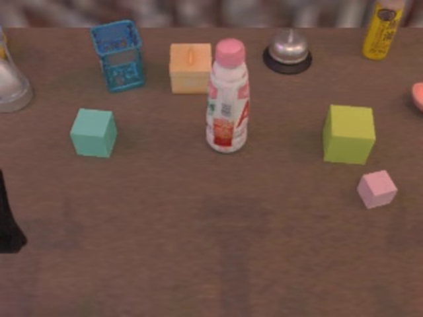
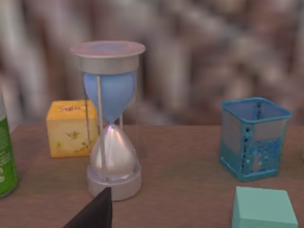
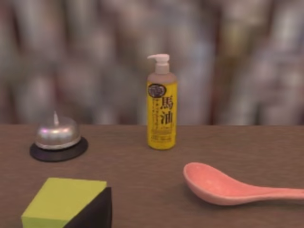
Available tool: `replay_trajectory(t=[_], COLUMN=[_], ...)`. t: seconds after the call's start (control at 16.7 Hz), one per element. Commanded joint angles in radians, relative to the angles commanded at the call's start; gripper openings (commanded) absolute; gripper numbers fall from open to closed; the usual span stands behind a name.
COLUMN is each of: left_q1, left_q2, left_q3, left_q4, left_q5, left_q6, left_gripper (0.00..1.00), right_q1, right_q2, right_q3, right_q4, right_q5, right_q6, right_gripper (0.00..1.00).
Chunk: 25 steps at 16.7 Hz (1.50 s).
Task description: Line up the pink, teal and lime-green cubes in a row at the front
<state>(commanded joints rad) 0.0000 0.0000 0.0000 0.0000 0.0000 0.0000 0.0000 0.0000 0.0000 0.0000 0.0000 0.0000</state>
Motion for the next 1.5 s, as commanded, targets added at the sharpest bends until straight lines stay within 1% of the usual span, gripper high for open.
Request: replay_trajectory(t=[0.24,0.48,0.72,1.14,1.5], left_q1=[0.0,0.0,0.0,0.0,0.0], left_q2=[0.0,0.0,0.0,0.0,0.0], left_q3=[0.0,0.0,0.0,0.0,0.0], left_q4=[0.0,0.0,0.0,0.0,0.0], left_q5=[0.0,0.0,0.0,0.0,0.0], left_q6=[0.0,0.0,0.0,0.0,0.0], left_gripper=[1.0,1.0,1.0,1.0,1.0], right_q1=[0.007,0.036,0.075,0.155,0.212], right_q2=[0.031,0.22,0.572,1.315,1.772], right_q3=[0.03,0.202,0.461,0.955,1.305], right_q4=[-0.021,-0.14,-0.33,-0.717,-0.972], right_q5=[-0.002,-0.004,-0.002,0.002,0.002], right_q6=[0.0,-0.003,-0.009,-0.022,-0.029], right_gripper=[1.0,1.0,1.0,1.0,1.0])
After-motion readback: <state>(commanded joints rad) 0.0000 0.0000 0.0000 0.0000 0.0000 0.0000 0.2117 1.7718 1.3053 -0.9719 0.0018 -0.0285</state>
